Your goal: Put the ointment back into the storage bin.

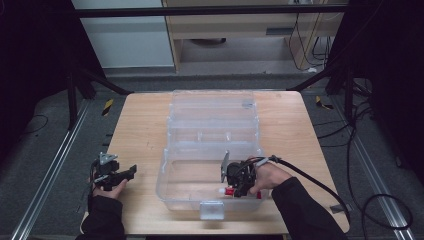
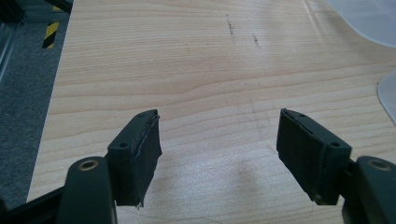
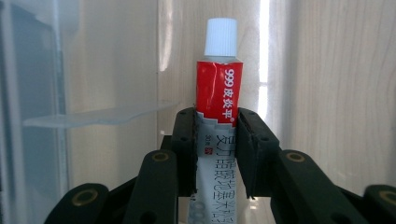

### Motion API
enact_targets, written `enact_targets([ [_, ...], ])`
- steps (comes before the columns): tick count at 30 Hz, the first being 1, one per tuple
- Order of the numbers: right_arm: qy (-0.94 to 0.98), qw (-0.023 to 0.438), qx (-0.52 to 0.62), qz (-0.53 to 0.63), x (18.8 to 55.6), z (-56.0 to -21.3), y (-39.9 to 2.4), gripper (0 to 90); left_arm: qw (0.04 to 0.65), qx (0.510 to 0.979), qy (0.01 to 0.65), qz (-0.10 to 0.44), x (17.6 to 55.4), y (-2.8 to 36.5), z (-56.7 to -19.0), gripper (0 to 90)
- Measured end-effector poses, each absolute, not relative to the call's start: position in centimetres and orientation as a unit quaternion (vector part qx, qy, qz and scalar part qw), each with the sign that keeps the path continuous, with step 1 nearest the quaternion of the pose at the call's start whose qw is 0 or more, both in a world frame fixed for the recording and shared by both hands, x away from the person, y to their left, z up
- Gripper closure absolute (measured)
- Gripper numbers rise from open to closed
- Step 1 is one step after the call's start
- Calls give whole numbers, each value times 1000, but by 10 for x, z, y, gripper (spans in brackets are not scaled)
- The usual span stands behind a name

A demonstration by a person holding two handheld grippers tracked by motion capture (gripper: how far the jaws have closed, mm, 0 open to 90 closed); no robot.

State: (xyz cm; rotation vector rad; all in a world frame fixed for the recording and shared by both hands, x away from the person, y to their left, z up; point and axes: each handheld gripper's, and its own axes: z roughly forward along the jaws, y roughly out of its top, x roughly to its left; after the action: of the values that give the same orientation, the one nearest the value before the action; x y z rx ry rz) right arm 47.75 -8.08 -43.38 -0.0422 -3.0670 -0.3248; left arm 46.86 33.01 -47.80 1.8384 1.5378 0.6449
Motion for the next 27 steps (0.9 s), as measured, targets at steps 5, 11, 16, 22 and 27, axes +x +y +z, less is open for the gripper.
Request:
enact_targets([
  [5,-995,29,-7,-100,478,-439,-79,699,324,701,586,245,469,330,-478,301],
  [11,-995,31,-16,-89,476,-442,-78,698,323,701,587,245,469,330,-479,301],
  [16,-996,32,-8,-83,476,-446,-77,698,323,701,587,245,469,330,-478,301],
  [22,-996,33,-10,-77,476,-450,-76,698,323,701,587,244,469,330,-479,301],
  [27,-997,31,-15,-73,477,-448,-79,710,323,701,587,244,469,330,-479,301],
])
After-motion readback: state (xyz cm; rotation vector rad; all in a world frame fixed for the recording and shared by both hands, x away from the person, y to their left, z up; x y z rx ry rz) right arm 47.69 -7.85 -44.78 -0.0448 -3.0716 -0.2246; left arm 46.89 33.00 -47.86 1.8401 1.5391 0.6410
